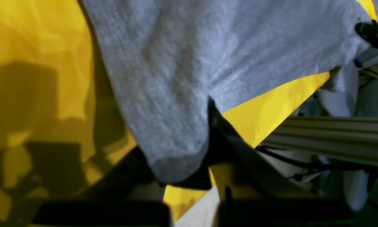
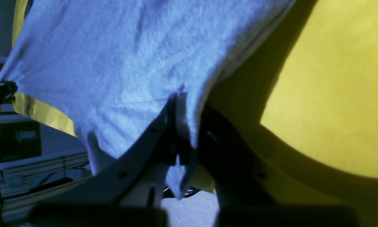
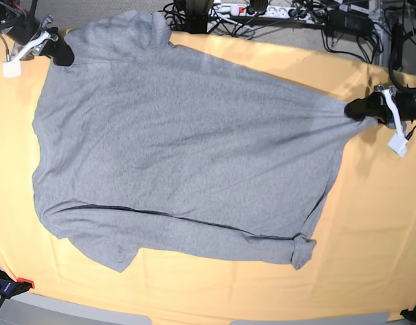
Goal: Layout the t-shirt on the table in an organized manner, then fold the t-shirt properly
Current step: 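Pull the shoulder edge with both grippers away from the hem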
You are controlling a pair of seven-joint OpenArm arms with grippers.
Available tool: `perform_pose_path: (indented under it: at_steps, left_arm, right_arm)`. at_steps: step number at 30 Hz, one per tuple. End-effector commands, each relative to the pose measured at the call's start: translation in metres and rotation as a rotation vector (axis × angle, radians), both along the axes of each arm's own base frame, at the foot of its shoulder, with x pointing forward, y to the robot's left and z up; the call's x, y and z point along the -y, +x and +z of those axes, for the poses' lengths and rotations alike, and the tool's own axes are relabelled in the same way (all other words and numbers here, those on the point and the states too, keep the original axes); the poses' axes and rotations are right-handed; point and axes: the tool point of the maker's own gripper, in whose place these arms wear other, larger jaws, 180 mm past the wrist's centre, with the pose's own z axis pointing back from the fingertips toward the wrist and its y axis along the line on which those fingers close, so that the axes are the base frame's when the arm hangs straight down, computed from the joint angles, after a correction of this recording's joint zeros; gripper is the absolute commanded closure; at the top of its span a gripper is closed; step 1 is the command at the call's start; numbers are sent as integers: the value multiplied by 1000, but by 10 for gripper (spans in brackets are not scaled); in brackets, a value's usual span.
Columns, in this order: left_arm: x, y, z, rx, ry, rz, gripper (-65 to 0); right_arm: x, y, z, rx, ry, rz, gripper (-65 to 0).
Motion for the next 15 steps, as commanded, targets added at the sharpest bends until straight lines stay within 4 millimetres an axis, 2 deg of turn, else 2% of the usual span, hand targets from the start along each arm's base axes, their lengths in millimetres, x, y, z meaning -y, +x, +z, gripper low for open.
perform_pose_path:
  at_steps: [1,5,8,15]
  left_arm:
    - [-1,6,9,33,-9,6,0]
    - [14,-7,-6,-4,-59,10,0]
    - [22,-16,-15,-33,-80,6,0]
    - [24,-25,-21,-61,-81,2,0]
  right_arm:
    - [2,3,9,27,-13,16,0]
    - [-1,1,11,13,-29,49,0]
    - [1,4,20,31,-73,77,0]
    - [30,10,38,62,-258,65,0]
